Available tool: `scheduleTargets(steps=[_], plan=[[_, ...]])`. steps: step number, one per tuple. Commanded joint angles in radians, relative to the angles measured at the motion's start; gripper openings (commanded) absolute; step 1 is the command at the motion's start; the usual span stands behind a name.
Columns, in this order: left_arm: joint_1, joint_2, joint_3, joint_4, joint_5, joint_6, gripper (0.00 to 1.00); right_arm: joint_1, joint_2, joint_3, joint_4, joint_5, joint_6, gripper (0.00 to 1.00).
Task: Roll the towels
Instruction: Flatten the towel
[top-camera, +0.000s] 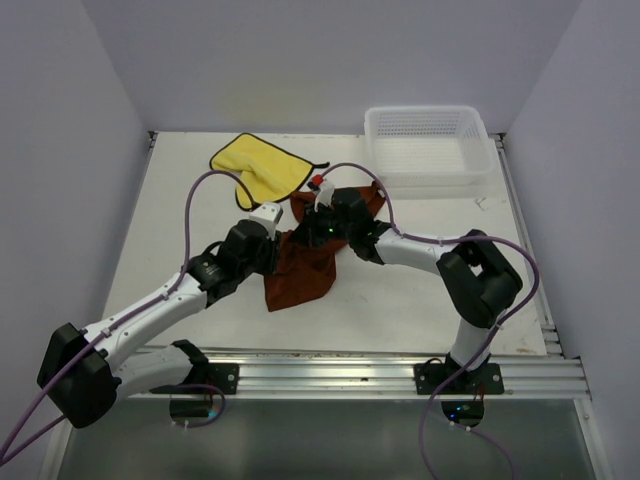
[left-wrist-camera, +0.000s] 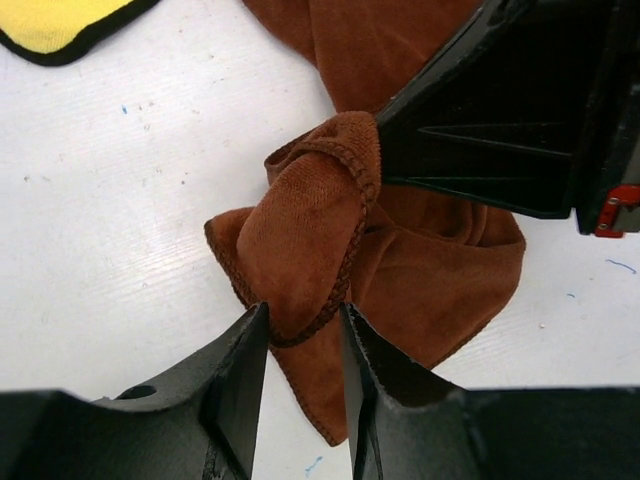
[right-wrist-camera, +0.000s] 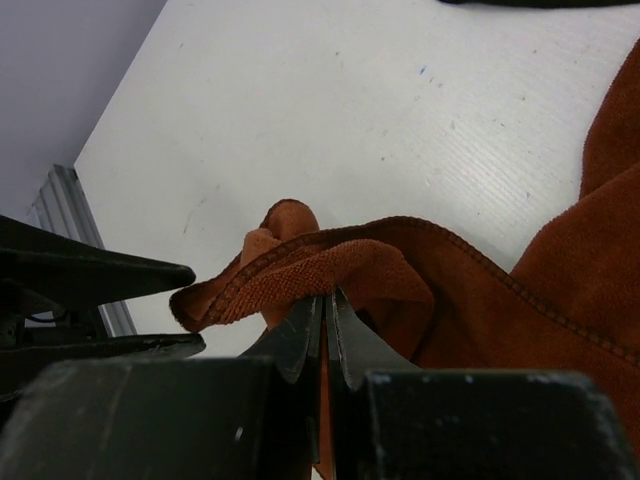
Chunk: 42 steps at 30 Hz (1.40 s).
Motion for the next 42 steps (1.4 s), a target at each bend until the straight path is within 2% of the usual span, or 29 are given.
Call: scheduleTargets(steps=[1,5,7,15,17,20,22,25,26,29,33,35,39,42], plan=[[-0.004,0.028,0.015,0.003,-0.056,0.013,0.37,-0.003,0.007,0.035,0.012,-0.040,0.006,0.00],[-0.006,0.057,0.032,-0.024,-0.106,0.013,0.32,-0.006,0.007,0.032,0.007,-0.053,0.000,0.00],[-0.007,0.056,0.038,-0.032,-0.122,0.014,0.23,-0.010,0.010,0.032,0.007,-0.058,0.002,0.00],[-0.019,0.048,0.040,-0.040,-0.135,0.020,0.08,-0.019,0.021,0.032,0.020,-0.081,0.017,0.00],[-0.021,0.048,0.041,-0.040,-0.142,0.020,0.00,-0.021,0.019,0.031,0.018,-0.086,0.014,0.00],[-0.024,0.047,0.053,-0.047,-0.167,0.019,0.00,-0.021,0.018,0.040,-0.014,-0.099,0.002,0.00],[-0.026,0.048,0.073,-0.093,-0.242,-0.010,0.00,-0.021,0.016,0.057,-0.046,-0.100,-0.015,0.07],[-0.030,0.036,0.122,-0.177,-0.351,-0.079,0.00,-0.021,-0.022,0.061,-0.092,-0.086,-0.032,0.25],[-0.030,0.022,0.144,-0.201,-0.427,-0.101,0.00,-0.024,-0.033,0.063,-0.118,-0.083,-0.037,0.32],[-0.030,-0.022,0.173,-0.293,-0.573,-0.234,0.00,-0.047,-0.080,0.086,-0.216,-0.028,-0.052,0.43],[-0.029,-0.076,0.190,-0.374,-0.687,-0.326,0.00,-0.104,-0.117,0.124,-0.366,0.127,-0.048,0.45],[-0.029,-0.090,0.207,-0.420,-0.730,-0.357,0.00,-0.157,-0.113,0.153,-0.436,0.224,-0.026,0.40],[-0.029,-0.113,0.233,-0.495,-0.796,-0.444,0.00,-0.219,-0.050,0.228,-0.500,0.273,-0.014,0.39],[-0.029,-0.159,0.235,-0.482,-0.820,-0.441,0.00,-0.219,0.042,0.381,-0.551,0.281,-0.060,0.42]])
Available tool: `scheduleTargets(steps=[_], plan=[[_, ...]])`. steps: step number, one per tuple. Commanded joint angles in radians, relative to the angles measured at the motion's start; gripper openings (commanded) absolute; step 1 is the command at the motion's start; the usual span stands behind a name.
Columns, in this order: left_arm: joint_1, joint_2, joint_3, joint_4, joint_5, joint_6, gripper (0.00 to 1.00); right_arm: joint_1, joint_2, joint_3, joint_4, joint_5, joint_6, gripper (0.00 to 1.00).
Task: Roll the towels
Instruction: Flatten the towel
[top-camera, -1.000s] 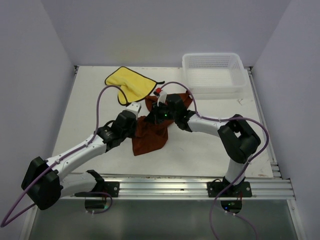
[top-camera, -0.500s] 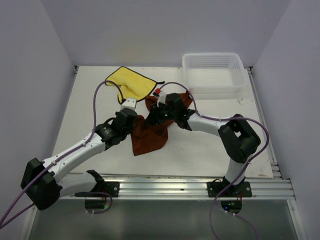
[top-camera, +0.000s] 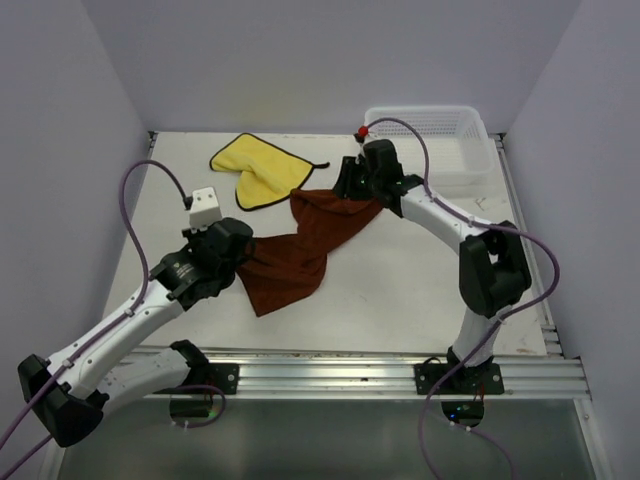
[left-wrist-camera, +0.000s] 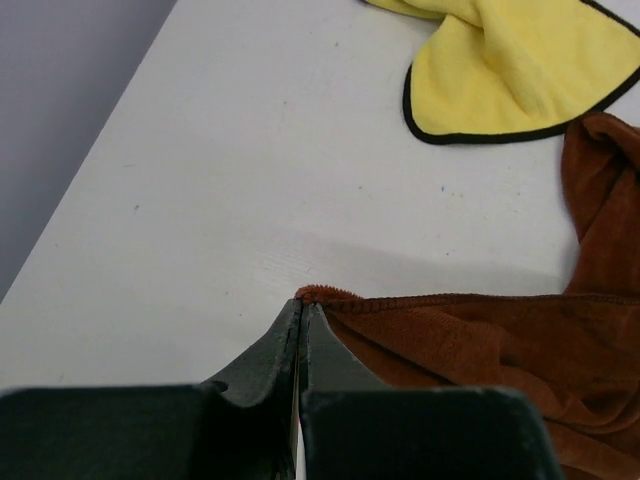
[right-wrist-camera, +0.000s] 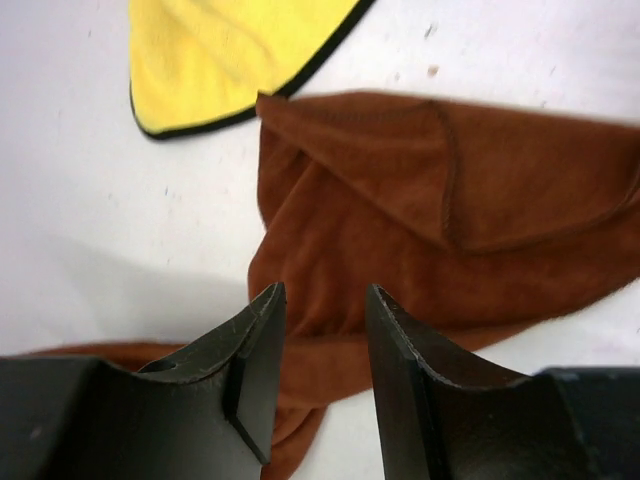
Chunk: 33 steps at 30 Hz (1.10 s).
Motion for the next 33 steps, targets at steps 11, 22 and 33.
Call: scheduleTargets(steps=[11,22,33], plan=[[-0.004,-0.206,0.021,0.012,-0.163,0.031,0.00,0.020,0.323,0.410,-0.274,0.152,-0.119,0.47],[-0.003,-0.232,0.017,0.003,-0.266,0.025,0.00,-0.023,0.052,-0.014,-0.172,0.330,-0.098,0.49],[-0.004,-0.244,0.017,0.009,-0.272,0.055,0.00,-0.091,0.064,-0.032,-0.136,0.325,-0.125,0.46]])
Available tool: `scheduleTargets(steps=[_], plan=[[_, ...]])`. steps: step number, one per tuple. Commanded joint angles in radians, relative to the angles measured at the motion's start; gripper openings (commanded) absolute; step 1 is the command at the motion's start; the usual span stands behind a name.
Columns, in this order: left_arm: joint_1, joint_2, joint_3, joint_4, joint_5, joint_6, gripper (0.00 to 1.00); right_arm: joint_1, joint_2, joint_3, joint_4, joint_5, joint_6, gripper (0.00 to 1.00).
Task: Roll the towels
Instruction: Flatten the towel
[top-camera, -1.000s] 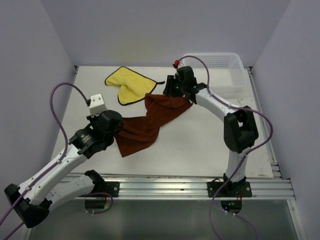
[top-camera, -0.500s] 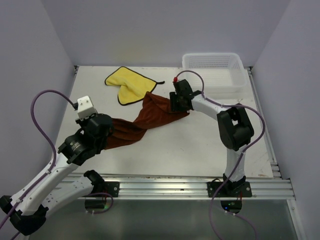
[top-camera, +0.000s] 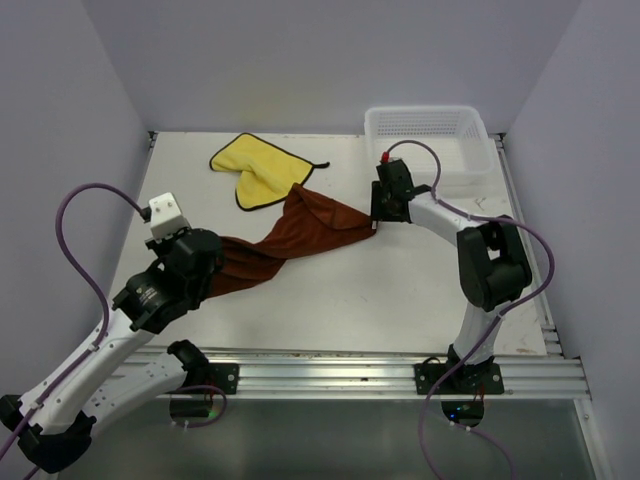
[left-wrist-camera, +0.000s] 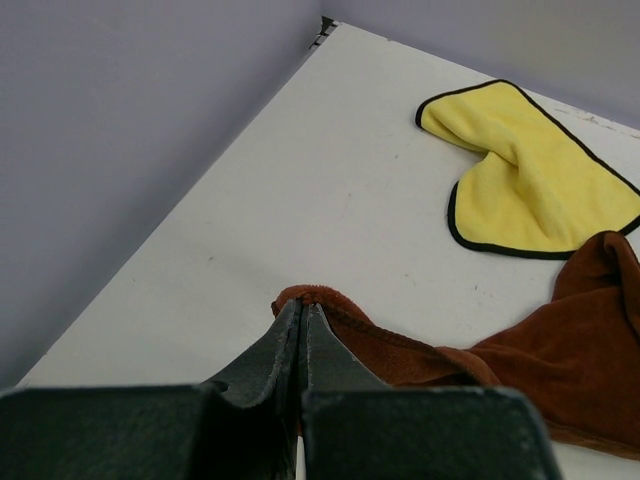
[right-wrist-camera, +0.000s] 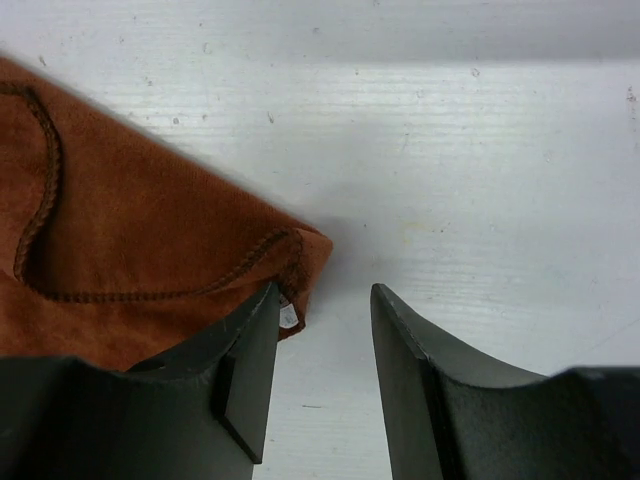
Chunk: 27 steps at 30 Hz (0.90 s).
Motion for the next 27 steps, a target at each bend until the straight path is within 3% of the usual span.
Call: scheduleTargets(steps=[1,6,9,10,13,19,27], plan=[[-0.003,-0.016,0.014,0.024,-0.057,0.014,0.00,0.010,-0.016,0.021,0.045,-0.011,-0.026,0.45],[-0.003,-0.022,-0.006,0.064,-0.044,0.047,0.00,0.010,0.004,0.011,0.059,-0.023,-0.013,0.40],[-0.004,-0.017,-0.010,0.080,-0.038,0.060,0.00,0.010,0.016,0.018,0.058,-0.015,-0.013,0.28],[-0.004,-0.014,-0.011,0.083,-0.035,0.064,0.00,0.010,0.018,0.021,0.058,-0.015,-0.015,0.17],[-0.003,-0.010,-0.010,0.089,-0.030,0.070,0.00,0.008,-0.001,0.034,0.033,-0.017,-0.010,0.00],[-0.003,-0.001,-0.010,0.129,-0.017,0.109,0.00,-0.016,-0.119,0.022,-0.037,-0.041,0.026,0.00],[-0.003,0.061,0.016,0.216,0.006,0.242,0.00,-0.129,-0.506,0.025,-0.267,0.017,0.106,0.00]])
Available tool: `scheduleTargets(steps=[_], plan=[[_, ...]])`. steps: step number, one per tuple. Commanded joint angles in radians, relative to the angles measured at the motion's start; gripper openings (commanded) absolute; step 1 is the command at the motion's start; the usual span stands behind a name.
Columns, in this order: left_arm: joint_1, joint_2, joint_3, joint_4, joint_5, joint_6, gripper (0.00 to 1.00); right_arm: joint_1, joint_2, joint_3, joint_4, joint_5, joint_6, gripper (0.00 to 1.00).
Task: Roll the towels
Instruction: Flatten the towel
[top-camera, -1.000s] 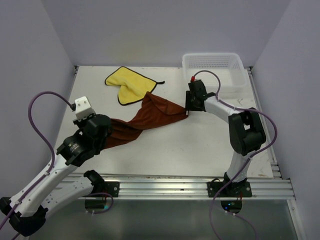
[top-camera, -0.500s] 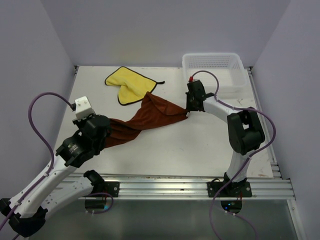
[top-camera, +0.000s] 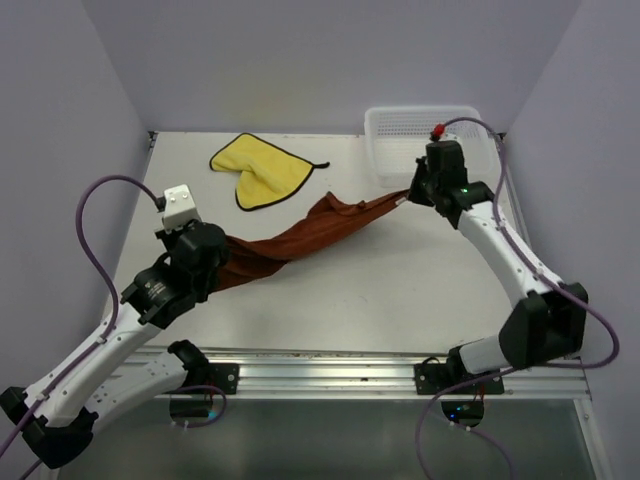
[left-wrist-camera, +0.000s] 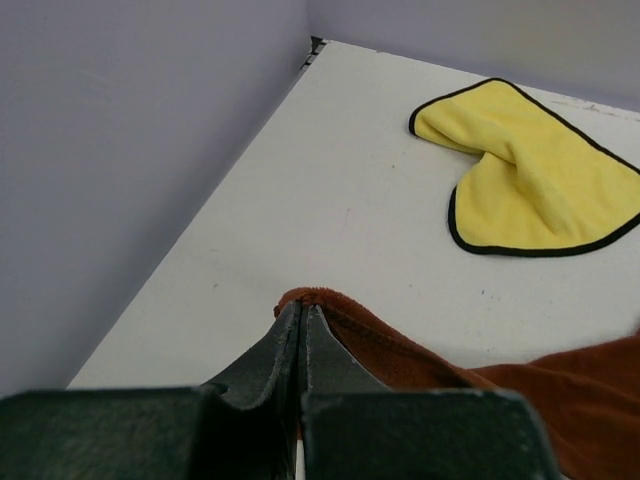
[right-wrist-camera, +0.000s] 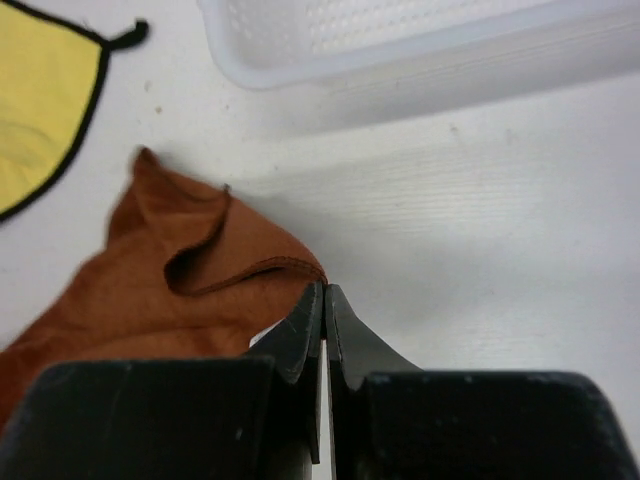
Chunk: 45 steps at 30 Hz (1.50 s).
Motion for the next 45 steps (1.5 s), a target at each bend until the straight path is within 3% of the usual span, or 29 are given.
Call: scheduleTargets(steps=[1,10,16,22,29,36,45], plan=[[-0.003,0.039,0.038,0.082,-0.007,0.071,0.00,-0.058,-0.202,0.031,-0.166,0.051,0.046,0.00],[0.002,0.032,0.149,0.056,-0.074,0.050,0.00,-0.151,-0.486,0.130,-0.433,0.091,0.100,0.00],[0.003,-0.043,0.184,-0.050,-0.054,-0.048,0.00,-0.157,-0.581,0.182,-0.580,0.172,0.216,0.00],[0.003,-0.123,0.189,-0.143,0.022,-0.119,0.00,-0.156,-0.620,0.237,-0.689,0.158,0.348,0.00],[0.002,-0.178,0.135,-0.154,0.153,-0.116,0.00,-0.156,-0.676,0.228,-0.734,0.102,0.514,0.00],[0.003,-0.229,0.098,-0.148,0.245,-0.136,0.00,-0.156,-0.698,0.252,-0.794,0.117,0.560,0.00],[0.003,-0.122,0.054,-0.154,0.115,-0.211,0.00,-0.156,-0.603,0.165,-0.716,0.161,0.588,0.00]])
